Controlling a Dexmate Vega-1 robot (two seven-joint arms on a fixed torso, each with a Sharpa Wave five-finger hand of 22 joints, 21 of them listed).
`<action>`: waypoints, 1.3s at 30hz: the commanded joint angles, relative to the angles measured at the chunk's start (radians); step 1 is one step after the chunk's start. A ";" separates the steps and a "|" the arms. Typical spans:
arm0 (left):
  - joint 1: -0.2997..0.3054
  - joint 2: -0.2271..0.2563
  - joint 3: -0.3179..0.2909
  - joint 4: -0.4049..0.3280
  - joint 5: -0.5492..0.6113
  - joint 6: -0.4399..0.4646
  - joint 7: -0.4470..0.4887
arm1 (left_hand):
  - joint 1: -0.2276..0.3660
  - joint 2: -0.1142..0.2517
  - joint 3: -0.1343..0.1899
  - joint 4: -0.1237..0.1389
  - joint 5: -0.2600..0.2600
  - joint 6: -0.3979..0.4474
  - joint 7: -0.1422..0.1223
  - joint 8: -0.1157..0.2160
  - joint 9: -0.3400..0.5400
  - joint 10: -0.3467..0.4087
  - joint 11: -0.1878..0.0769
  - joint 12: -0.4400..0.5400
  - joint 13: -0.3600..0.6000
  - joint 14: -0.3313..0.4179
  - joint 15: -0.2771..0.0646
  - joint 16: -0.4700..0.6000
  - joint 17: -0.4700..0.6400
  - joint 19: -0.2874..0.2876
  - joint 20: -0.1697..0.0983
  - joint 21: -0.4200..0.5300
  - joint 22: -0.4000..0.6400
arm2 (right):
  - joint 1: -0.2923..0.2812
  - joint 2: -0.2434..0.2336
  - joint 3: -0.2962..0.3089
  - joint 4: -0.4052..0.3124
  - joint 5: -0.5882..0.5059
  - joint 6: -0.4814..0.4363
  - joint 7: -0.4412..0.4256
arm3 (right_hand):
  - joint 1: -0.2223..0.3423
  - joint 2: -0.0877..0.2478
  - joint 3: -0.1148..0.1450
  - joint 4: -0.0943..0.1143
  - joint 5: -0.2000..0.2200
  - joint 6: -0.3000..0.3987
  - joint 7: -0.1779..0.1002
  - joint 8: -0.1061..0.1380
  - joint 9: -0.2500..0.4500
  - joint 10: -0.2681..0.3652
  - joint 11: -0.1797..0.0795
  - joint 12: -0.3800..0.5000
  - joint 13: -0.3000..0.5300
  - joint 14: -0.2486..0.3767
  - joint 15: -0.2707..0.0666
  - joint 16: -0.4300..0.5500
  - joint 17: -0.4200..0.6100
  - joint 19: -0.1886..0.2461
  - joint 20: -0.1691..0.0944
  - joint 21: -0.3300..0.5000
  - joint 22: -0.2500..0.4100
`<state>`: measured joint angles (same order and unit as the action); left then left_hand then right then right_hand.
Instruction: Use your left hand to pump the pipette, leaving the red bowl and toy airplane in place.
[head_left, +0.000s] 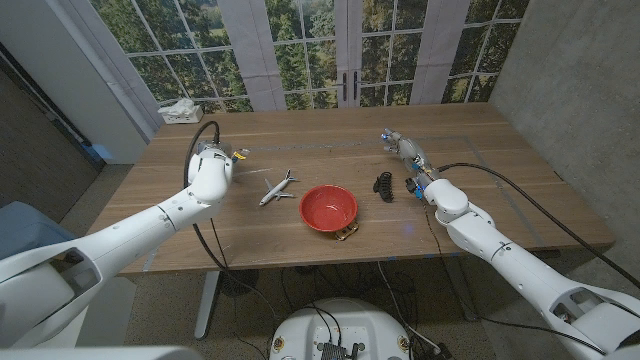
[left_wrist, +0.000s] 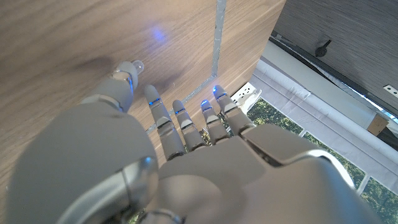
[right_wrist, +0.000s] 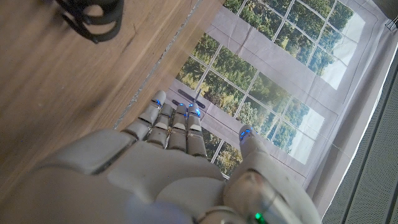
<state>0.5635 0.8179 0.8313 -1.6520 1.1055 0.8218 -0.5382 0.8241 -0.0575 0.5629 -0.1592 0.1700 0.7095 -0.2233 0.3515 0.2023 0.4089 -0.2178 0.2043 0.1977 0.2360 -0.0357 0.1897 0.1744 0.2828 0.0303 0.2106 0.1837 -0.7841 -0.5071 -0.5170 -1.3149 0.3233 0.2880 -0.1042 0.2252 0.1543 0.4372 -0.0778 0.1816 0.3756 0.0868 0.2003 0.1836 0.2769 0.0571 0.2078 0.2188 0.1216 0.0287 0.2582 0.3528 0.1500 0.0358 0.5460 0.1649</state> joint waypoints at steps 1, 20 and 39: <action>-0.023 -0.014 0.022 0.042 -0.036 -0.010 0.031 | 0.006 0.014 -0.008 -0.001 0.007 0.006 0.005 -0.003 0.002 0.010 0.000 0.004 0.005 0.008 -0.095 0.003 0.004 0.006 0.003 0.003 0.004 | 0.008 0.003 -0.002 0.008 -0.002 -0.005 -0.001 | -0.005 -0.001 0.000 -0.004 -0.001 0.015 0.000 0.006 0.004 0.007 0.007 0.008 -0.001 0.006 -0.001 0.008 0.000 0.008 -0.002 -0.003 0.006; -0.050 -0.023 0.062 0.067 -0.094 -0.015 0.056 | 0.008 0.031 -0.021 -0.001 0.008 0.035 0.005 0.005 0.002 0.019 0.000 0.006 0.006 0.014 -0.099 0.003 0.004 0.009 -0.001 0.004 0.004 | 0.018 0.006 -0.001 0.033 0.003 0.007 0.006 | -0.008 -0.002 -0.001 -0.005 -0.001 0.023 0.000 0.006 0.005 0.013 0.011 0.010 -0.001 0.008 0.000 0.008 -0.002 0.013 0.000 -0.013 0.006; -0.067 -0.027 0.097 0.080 -0.096 0.004 0.042 | 0.044 0.057 -0.054 -0.018 0.013 0.198 0.013 0.048 -0.001 0.071 -0.002 0.013 0.006 0.045 -0.126 0.005 0.000 0.018 -0.004 0.006 0.003 | 0.032 0.012 -0.004 0.063 -0.013 0.017 -0.008 | -0.010 -0.001 -0.002 -0.007 -0.001 0.025 -0.002 0.004 0.006 0.014 0.007 0.009 0.000 0.009 0.000 0.009 -0.004 0.018 0.002 -0.022 0.006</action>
<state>0.5048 0.7964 0.9083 -1.5832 1.0162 0.8162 -0.4865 0.8472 0.0017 0.5160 -0.1756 0.1778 0.8874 -0.2136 0.3903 0.1995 0.4682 -0.2195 0.2130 0.2025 0.2726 -0.0401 0.1897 0.1720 0.2882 0.0249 0.2107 0.1836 -0.7553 -0.4961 -0.5212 -1.2634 0.3215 0.2995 -0.0970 0.2252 0.1543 0.4348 -0.0801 0.1817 0.3913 0.0821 0.2003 0.1836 0.2877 0.0679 0.2078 0.2188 0.1216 0.0287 0.2629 0.3478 0.1643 0.0358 0.5248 0.1649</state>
